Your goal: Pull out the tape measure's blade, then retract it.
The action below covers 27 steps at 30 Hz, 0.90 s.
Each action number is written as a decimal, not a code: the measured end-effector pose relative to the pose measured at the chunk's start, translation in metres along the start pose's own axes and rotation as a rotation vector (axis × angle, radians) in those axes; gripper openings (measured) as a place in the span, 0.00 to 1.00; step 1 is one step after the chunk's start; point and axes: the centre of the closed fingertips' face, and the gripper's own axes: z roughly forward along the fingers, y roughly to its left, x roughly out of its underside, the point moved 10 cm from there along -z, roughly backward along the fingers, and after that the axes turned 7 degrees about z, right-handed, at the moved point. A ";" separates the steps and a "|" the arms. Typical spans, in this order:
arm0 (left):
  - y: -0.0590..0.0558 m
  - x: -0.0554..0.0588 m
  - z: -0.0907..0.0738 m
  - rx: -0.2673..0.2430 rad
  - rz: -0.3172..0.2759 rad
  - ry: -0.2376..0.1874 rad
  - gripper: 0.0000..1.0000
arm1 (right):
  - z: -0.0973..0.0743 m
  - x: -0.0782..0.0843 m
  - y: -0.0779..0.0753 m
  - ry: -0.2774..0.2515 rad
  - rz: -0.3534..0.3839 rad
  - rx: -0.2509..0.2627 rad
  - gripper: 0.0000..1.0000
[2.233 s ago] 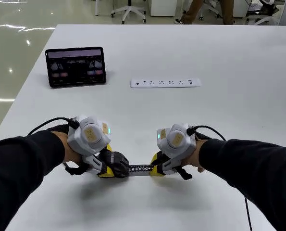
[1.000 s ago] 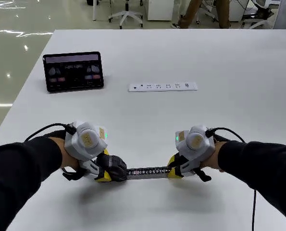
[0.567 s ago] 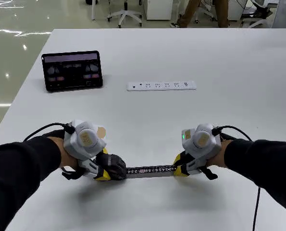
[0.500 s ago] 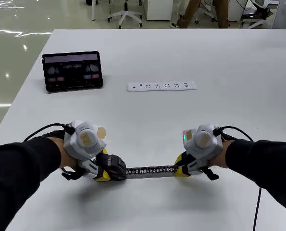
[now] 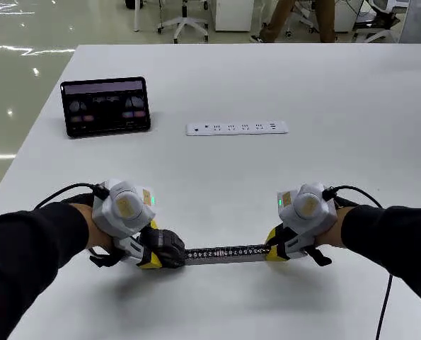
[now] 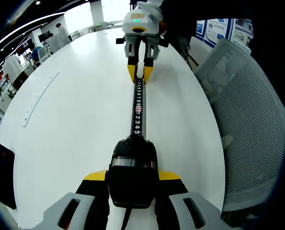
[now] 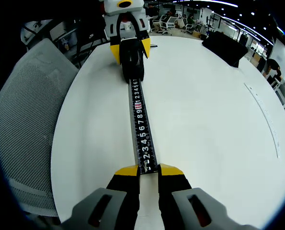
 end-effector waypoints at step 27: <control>0.000 0.001 0.000 -0.006 -0.005 0.004 0.33 | -0.022 0.030 -0.006 0.026 0.033 0.022 0.09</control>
